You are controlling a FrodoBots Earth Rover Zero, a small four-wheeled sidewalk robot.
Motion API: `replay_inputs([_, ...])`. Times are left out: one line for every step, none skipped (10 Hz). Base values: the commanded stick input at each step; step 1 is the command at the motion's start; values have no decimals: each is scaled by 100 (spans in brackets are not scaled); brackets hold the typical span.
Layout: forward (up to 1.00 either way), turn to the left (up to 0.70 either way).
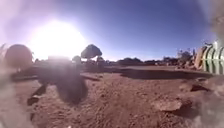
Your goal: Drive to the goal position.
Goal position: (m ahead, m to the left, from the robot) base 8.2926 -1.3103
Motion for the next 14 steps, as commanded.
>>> replay_inputs([50,0])
replay_inputs([50,0])
replay_inputs([50,0])
replay_inputs([50,0])
replay_inputs([50,0])
replay_inputs([50,0])
replay_inputs([50,0])
replay_inputs([50,0])
replay_inputs([50,0])
replay_inputs([50,0])
replay_inputs([50,0])
replay_inputs([50,0])
replay_inputs([50,0])
replay_inputs([50,-13])
